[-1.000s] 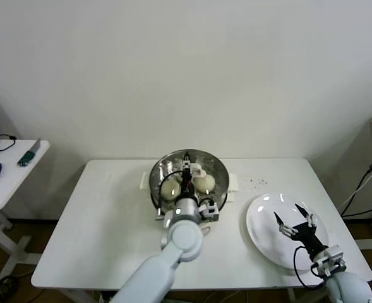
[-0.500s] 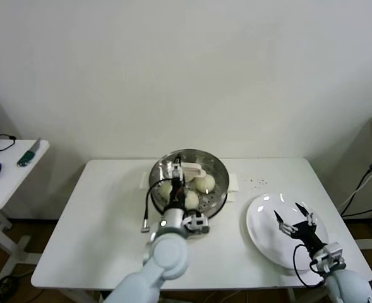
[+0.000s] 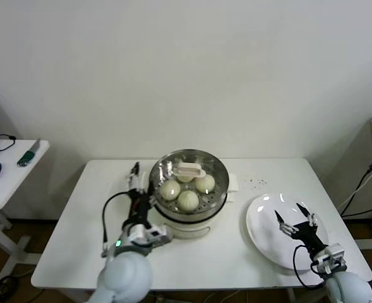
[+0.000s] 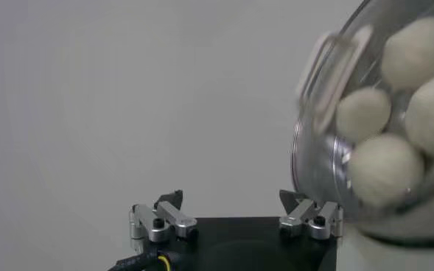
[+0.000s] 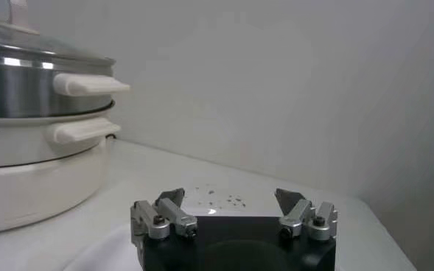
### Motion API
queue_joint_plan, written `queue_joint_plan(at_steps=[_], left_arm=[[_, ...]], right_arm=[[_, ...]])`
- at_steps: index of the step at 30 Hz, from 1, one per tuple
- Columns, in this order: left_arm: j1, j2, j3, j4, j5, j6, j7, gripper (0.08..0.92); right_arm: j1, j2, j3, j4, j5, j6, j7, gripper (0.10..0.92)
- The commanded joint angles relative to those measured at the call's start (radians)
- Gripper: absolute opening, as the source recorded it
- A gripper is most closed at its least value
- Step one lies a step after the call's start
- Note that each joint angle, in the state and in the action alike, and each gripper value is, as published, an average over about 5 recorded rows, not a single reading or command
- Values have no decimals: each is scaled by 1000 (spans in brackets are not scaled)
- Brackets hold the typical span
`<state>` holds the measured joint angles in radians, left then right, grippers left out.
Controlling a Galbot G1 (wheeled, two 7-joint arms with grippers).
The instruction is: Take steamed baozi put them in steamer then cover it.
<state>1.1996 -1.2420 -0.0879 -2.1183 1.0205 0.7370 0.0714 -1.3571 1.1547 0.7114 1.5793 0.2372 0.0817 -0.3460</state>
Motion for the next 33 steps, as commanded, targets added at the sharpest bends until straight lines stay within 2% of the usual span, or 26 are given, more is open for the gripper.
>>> queue_joint_plan(at_steps=[1, 4, 8, 13, 17, 21, 33], left_arm=[[331, -81, -438, -72, -711, -600, -214, 823], [355, -115, -508, -18, -869, -699, -231, 823], [374, -141, -566, 67, -1025, -773, -227, 823], [388, -144, -602, 202, -1097, -879, -182, 823], [401, -144, -597, 251, -1079, -941, -178, 823], [409, -143, -578, 267, -1024, -972, -179, 823], [409, -138, -558, 258, -1002, -959, -172, 823]], right_arm=[[-25, 13, 9, 16, 2, 6, 5, 823], [-34, 18, 11, 23, 10, 12, 4, 823], [-45, 24, 12, 34, 20, 18, 3, 823], [-64, 28, 14, 53, 56, 39, -8, 823], [-76, 31, 17, 59, 68, 46, -9, 823], [-74, 25, 3, 54, 70, 50, -5, 823], [-51, 27, -31, 48, 49, 52, 5, 823]])
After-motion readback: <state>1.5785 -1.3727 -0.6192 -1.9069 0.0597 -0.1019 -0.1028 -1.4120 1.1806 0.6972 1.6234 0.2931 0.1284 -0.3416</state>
